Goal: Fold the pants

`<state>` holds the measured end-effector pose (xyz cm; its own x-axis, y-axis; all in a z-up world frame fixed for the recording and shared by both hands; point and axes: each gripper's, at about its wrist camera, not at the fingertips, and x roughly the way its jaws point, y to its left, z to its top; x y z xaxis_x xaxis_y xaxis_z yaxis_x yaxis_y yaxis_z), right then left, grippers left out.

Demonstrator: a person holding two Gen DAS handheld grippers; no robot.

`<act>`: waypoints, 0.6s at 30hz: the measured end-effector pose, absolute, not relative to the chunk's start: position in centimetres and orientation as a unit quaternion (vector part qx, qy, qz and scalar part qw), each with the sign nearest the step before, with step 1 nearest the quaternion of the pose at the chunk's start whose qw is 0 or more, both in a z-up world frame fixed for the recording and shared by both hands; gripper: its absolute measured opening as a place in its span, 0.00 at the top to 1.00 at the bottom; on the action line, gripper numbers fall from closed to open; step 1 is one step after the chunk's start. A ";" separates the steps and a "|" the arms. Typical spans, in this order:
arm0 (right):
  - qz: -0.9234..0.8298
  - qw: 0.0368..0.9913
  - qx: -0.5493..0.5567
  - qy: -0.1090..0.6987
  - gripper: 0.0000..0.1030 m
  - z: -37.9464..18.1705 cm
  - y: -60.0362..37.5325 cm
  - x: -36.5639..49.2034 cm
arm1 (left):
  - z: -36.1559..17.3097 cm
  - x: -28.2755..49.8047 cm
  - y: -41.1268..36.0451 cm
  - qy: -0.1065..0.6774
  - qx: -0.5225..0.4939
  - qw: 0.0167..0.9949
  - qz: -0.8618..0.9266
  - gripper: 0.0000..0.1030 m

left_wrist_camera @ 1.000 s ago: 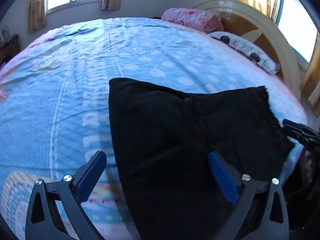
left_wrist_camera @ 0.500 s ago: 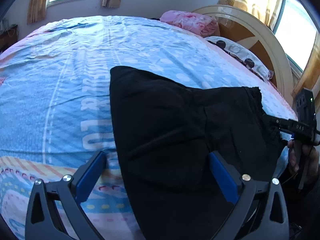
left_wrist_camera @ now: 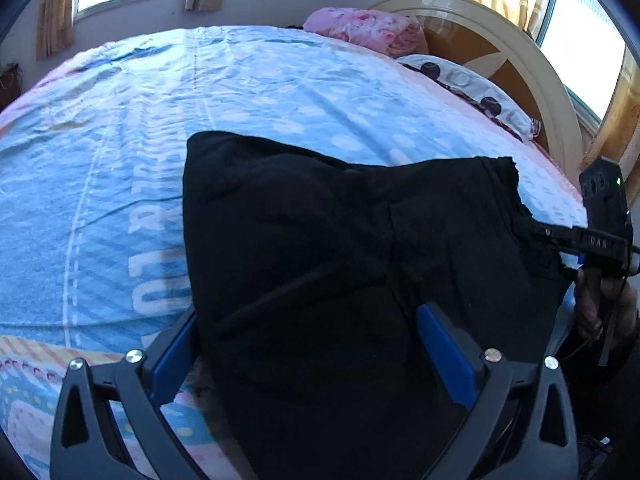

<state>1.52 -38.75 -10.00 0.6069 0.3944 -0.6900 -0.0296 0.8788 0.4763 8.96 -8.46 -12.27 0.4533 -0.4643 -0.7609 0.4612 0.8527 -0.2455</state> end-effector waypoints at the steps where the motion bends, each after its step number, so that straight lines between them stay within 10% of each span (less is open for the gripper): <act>1: 0.127 0.869 0.216 0.426 0.53 -10.1 -38.9 1.5 | -12.3 9.1 -8.4 0.450 -0.003 0.850 -0.275 0.00; 15: 0.160 0.849 0.276 0.421 0.67 -11.7 -39.4 2.3 | -12.3 9.5 -8.5 0.445 -0.007 0.856 -0.262 0.17; 18: 0.153 0.855 0.265 0.420 0.69 -11.4 -38.9 2.1 | -11.8 9.4 -8.5 0.439 -0.008 0.860 -0.260 0.49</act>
